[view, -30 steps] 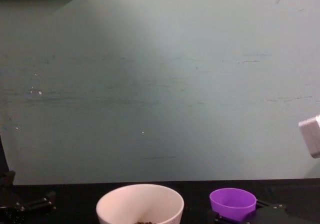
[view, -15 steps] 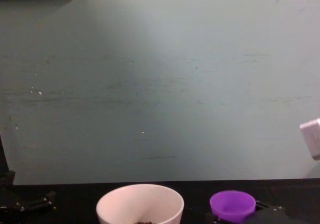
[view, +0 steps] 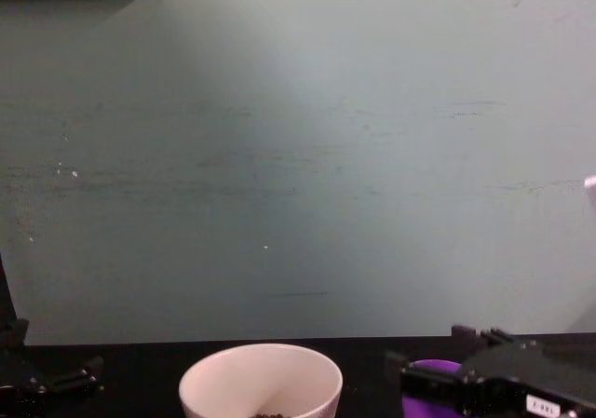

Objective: Pick up the cup and pour the mung beans from the cup into the bowl.

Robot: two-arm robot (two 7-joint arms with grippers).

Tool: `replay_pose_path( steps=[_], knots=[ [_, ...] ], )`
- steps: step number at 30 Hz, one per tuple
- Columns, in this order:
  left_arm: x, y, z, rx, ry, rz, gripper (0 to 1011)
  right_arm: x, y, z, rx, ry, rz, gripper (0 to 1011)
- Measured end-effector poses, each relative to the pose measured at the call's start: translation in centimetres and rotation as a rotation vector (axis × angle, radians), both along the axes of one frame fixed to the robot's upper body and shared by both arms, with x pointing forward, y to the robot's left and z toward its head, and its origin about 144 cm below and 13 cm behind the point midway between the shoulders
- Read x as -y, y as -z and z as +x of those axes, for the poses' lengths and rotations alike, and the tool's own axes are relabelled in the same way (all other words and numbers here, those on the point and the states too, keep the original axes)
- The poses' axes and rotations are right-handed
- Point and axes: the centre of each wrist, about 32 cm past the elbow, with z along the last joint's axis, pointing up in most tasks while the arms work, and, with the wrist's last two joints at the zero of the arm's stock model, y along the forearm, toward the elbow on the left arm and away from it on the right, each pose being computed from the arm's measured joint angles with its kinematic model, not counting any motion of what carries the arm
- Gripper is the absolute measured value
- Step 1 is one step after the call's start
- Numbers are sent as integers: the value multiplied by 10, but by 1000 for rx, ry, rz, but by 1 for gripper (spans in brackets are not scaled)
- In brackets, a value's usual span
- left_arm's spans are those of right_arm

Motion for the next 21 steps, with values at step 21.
replay_pose_path(
  steps=[21],
  knots=[
    [0,0,0,0,0,0,1000,39,-27,5,81,144,27,1003]
  ],
)
